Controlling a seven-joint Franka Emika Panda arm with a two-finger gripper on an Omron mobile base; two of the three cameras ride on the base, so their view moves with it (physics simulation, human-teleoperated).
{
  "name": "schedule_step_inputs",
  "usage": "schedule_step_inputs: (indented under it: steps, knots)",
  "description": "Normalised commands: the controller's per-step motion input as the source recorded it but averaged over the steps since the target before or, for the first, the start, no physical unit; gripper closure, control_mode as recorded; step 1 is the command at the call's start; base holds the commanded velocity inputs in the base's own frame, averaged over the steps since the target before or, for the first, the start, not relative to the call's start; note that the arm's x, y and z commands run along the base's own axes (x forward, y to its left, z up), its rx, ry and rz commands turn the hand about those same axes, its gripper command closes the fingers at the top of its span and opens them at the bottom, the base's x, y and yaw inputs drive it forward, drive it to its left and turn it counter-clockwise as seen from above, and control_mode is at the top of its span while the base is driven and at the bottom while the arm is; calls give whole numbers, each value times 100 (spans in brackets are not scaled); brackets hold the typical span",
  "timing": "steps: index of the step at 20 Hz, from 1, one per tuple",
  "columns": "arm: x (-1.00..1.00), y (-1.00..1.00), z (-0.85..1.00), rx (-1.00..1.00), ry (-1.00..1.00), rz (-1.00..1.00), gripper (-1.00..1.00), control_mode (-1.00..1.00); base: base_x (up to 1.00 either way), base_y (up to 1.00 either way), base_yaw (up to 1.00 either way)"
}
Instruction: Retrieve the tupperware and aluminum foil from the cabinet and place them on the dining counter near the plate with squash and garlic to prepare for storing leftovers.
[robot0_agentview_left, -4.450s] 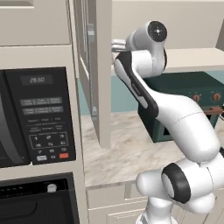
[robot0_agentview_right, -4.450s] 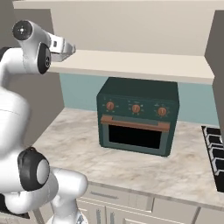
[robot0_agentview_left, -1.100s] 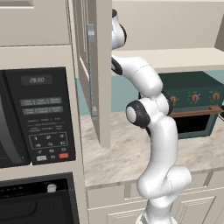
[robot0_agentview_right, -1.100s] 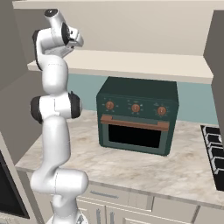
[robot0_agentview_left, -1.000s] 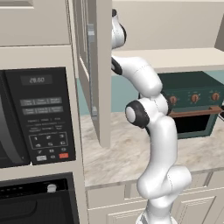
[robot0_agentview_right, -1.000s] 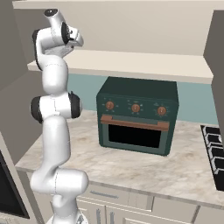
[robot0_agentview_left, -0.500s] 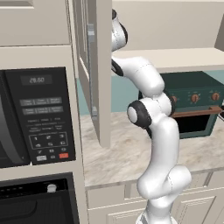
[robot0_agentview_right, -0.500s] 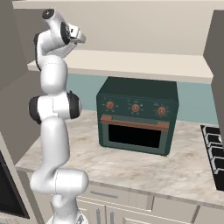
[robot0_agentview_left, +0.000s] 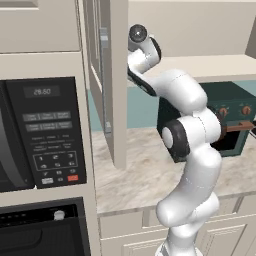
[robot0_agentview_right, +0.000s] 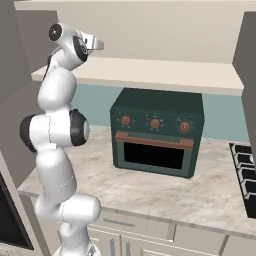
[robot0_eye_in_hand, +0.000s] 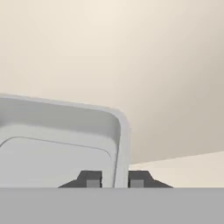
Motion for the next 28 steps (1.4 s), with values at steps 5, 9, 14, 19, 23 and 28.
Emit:
schedule_step_inputs:
  steps: [5, 9, 14, 19, 23, 28]
  knots:
    - [-95, -84, 0, 0, -7, 0, 100, -100, 0, 0, 0]
    - [-100, -65, 9, 0, 0, 0, 100, -100, 0, 0, 0]
    - [-100, -57, 39, 2, 0, 0, 100, -100, 0, 0, 0]
    - [-100, -51, 41, 2, 3, 0, 100, -100, 0, 0, 0]
    - [-100, -27, 1, 0, 4, 0, 100, -100, 0, 0, 0]
    - [-100, 3, -32, 0, 9, 2, 100, -100, 0, 0, 0]
